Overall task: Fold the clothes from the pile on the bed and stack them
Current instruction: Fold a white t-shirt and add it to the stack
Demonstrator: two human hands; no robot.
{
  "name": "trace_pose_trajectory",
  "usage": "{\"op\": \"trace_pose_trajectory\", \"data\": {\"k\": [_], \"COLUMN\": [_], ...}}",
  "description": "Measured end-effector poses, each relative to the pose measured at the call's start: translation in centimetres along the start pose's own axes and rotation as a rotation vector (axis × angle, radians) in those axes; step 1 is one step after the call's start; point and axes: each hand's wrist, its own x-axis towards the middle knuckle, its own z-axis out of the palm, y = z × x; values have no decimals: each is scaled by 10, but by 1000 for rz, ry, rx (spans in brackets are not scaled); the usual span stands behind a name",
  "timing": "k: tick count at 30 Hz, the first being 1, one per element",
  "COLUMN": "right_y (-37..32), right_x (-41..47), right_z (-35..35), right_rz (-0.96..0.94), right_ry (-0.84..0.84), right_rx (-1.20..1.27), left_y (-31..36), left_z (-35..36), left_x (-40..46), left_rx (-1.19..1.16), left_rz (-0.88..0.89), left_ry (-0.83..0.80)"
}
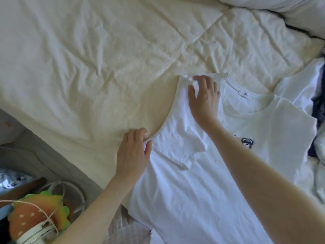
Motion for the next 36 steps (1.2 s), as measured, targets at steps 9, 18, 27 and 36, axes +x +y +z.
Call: {"op": "trace_pose_trajectory", "data": {"k": [9,18,27,36], "right_y": [88,197,323,350], "right_x": [-149,-203,-166,-125], "right_z": [-34,-118,-151,-150], "right_rz": [3,698,1266,1382], "right_ry": [-297,195,159,-49], "right_rx": [-166,241,864,1480], "left_y": [50,118,201,207], "left_z": [36,69,152,168], "left_x": [8,3,1,-3], "left_rx": [381,584,750,879], "left_rz": [528,470,503,426], "left_ry": [-380,-474,-651,-620]}}
